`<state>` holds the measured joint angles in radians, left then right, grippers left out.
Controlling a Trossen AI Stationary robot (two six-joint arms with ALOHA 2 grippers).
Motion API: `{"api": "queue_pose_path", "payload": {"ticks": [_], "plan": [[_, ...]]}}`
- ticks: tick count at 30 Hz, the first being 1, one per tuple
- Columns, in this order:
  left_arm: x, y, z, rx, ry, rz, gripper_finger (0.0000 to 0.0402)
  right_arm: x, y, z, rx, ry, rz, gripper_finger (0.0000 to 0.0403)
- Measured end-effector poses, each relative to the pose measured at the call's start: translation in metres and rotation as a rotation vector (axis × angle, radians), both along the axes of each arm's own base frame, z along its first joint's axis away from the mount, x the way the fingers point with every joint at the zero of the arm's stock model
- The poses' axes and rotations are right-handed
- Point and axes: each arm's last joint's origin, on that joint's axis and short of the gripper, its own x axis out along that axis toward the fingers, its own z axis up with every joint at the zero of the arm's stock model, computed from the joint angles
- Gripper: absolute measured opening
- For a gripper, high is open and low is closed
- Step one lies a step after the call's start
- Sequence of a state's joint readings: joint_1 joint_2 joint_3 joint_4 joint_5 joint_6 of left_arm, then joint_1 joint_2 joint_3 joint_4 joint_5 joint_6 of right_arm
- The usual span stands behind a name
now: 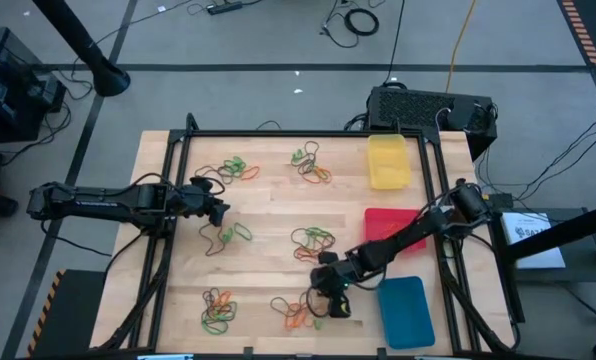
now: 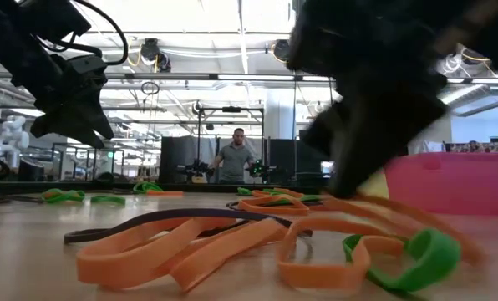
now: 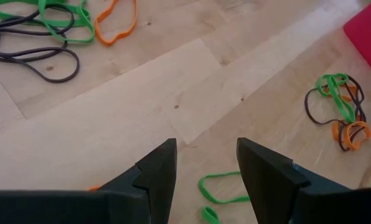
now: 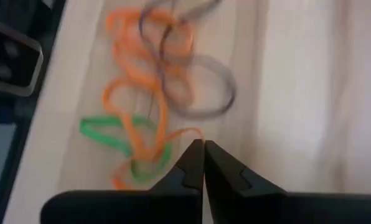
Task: Sort rubber bands into baskets
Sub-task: Put the orange rubber band into the red bin
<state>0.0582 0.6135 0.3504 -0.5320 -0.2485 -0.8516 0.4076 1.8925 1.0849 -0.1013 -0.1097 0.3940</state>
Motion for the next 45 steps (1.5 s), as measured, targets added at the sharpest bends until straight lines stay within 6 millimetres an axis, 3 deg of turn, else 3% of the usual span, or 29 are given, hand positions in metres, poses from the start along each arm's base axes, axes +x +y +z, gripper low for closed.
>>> {"api": "queue_pose_path", "payload": {"ticks": [7, 11, 17, 22, 28, 35, 45], "plan": [[0.0, 0.0, 0.0, 0.002, 0.001, 0.001, 0.0175, 0.013, -0.02, 0.039, -0.09, 0.091, 0.005, 0.0001], [0.0, 0.0, 0.0, 0.013, 0.006, 0.01, 0.0175, 0.006, -0.033, 0.067, -0.171, 0.218, 0.043, 0.0001], [0.001, 0.001, -0.001, 0.029, 0.016, 0.027, 0.0175, -0.023, -0.054, 0.102, -0.244, 0.351, 0.045, 0.0], [0.002, 0.001, -0.002, 0.034, 0.026, 0.032, 0.0175, -0.057, -0.074, 0.123, -0.473, 0.479, -0.027, 0.0], [0.002, 0.002, -0.003, 0.037, 0.035, 0.036, 0.0175, -0.078, -0.101, 0.142, -0.689, 0.526, -0.122, 0.0], [0.002, 0.002, -0.003, 0.033, 0.033, 0.04, 0.0175, -0.08, -0.116, 0.139, -0.694, 0.569, -0.127, 0.0], [0.002, 0.001, -0.004, 0.029, 0.035, 0.038, 0.0175, -0.102, -0.121, 0.091, -0.722, 0.769, -0.076, 0.0]]}}
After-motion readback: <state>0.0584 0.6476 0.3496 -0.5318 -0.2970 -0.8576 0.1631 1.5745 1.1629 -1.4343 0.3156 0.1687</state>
